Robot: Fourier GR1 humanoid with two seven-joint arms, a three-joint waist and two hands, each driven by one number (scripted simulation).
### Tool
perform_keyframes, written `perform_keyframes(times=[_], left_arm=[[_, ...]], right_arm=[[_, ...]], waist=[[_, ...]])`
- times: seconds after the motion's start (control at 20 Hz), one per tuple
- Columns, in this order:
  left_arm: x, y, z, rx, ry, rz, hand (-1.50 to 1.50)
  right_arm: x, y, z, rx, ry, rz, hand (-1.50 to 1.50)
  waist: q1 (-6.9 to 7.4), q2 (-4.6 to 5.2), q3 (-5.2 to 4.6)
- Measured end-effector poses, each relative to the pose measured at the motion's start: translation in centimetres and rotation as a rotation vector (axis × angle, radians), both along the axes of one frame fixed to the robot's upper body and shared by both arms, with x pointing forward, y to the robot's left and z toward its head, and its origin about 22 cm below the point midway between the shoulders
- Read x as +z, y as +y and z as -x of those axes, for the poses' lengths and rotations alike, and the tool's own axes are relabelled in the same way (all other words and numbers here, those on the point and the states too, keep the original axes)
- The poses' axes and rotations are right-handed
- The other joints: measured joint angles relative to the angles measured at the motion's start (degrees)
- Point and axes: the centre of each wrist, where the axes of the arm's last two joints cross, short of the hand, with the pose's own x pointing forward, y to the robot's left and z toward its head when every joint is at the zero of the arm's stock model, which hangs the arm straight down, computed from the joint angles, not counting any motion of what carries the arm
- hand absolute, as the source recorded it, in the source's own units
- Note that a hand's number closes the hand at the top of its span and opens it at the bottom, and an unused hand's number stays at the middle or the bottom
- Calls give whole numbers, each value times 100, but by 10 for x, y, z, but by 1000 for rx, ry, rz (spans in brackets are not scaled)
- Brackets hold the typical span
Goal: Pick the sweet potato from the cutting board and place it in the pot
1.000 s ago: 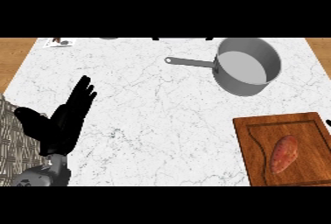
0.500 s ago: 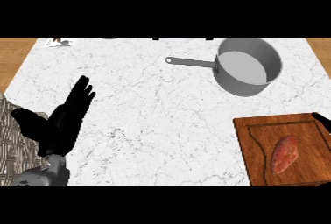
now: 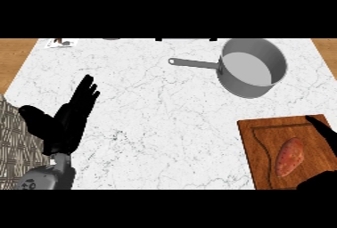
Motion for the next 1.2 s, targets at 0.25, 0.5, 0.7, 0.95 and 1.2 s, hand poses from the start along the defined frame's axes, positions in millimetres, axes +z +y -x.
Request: perform_keyframes(times=[0.25,0.5,0.7,0.95,1.2], left_arm=[[-2,3,0,-4,-1,-5,0],[0,3,2,1,1,-3,0],[1,4,-3,6,2,-3,0],[-3,5,6,-2,6,1,0],[2,5,2,-4,0,2,0]], right_arm=[[-16,10,-12,15,51,36,-150],[-31,9,-16,8,115,70,-150],[-44,7,-18,16,146,85,-150],[-52,5,-22,18,162,86,150],[-59,6,-26,85,67,30,150]], waist=[[6,2,0],[1,1,1],[-4,0,-1],[-2,-1,0],[-2,0,1]])
